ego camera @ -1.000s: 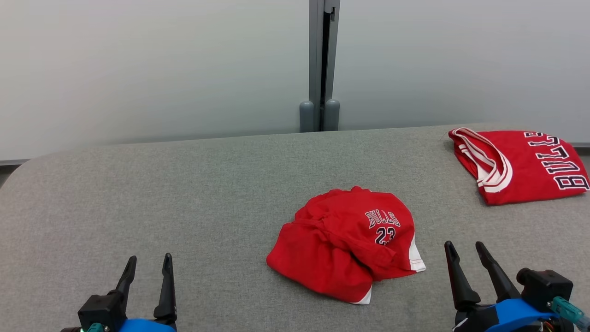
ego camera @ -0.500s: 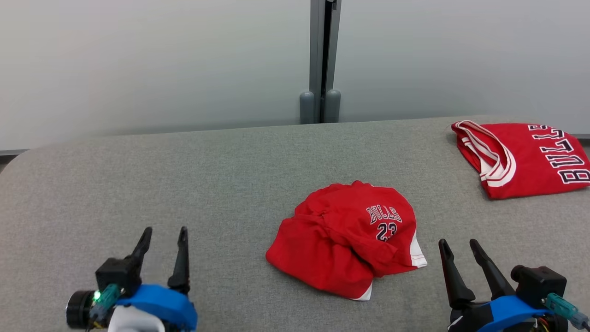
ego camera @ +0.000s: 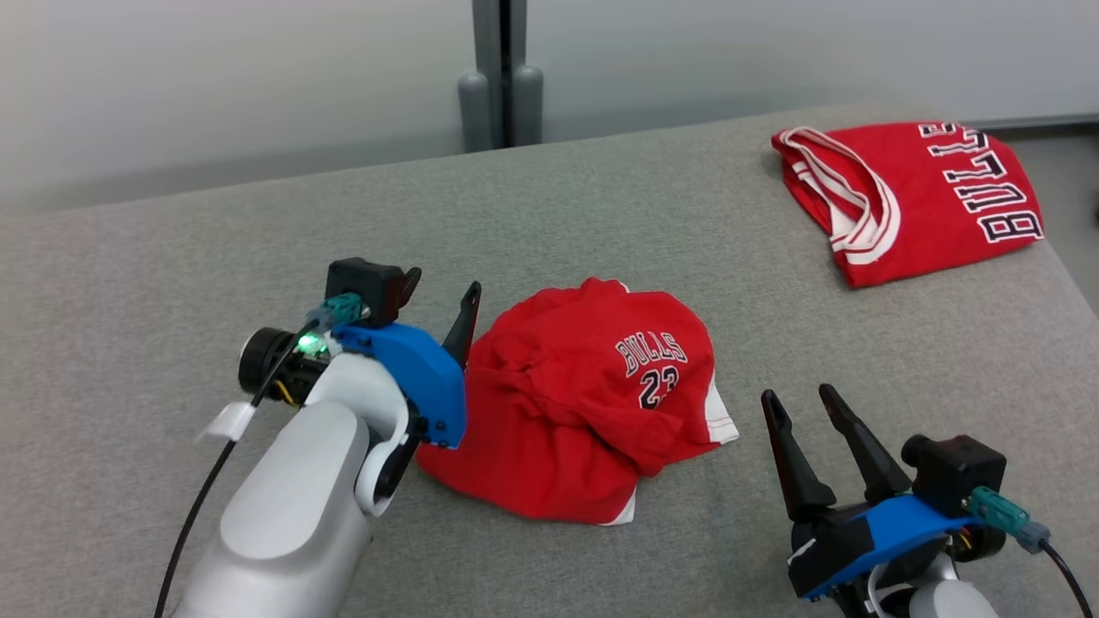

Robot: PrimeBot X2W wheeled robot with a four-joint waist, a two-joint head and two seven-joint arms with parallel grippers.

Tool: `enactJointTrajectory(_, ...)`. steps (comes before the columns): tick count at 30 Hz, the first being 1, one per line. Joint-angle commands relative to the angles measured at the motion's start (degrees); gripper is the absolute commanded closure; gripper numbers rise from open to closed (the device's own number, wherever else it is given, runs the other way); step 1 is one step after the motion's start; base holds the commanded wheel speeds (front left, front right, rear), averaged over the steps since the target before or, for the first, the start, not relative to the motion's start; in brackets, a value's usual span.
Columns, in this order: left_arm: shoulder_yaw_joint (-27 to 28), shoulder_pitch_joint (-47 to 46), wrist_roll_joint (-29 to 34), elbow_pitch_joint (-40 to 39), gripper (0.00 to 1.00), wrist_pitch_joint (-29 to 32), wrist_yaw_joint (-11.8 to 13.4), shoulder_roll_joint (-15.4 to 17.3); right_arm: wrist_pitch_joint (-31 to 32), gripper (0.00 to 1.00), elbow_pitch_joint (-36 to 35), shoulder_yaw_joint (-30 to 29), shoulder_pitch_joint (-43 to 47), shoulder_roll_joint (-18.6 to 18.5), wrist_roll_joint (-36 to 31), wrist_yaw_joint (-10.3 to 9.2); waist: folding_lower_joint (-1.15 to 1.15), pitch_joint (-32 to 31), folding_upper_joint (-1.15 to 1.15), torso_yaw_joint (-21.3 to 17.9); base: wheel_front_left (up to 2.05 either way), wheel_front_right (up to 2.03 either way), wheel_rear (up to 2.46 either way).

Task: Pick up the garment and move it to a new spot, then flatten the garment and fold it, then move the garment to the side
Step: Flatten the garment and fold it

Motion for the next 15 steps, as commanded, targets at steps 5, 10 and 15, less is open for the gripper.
enactJointTrajectory(5,-2.71,-7.46,-1.52,8.54,0.00,7.78,-2.13,-2.49,-0.73,0.00,0.64,2.64,-3.30,-0.52,1.03,0.03,-0.01,2.85,-0.01,-3.54,0.00,0.00,0.00)
enactJointTrajectory(10,-5.15,-11.24,-0.64,14.41,0.00,12.74,-2.69,-2.70,-1.80,0.00,1.69,4.16,-4.61,-0.59,1.71,0.03,-0.01,4.93,-0.01,-5.86,0.00,0.00,0.00)
enactJointTrajectory(15,-6.22,-12.97,-1.49,20.25,0.00,19.02,-2.61,-3.52,-2.46,0.00,2.72,4.70,-5.29,-0.95,2.23,0.03,-0.01,5.77,-0.01,-6.94,0.00,0.00,0.00)
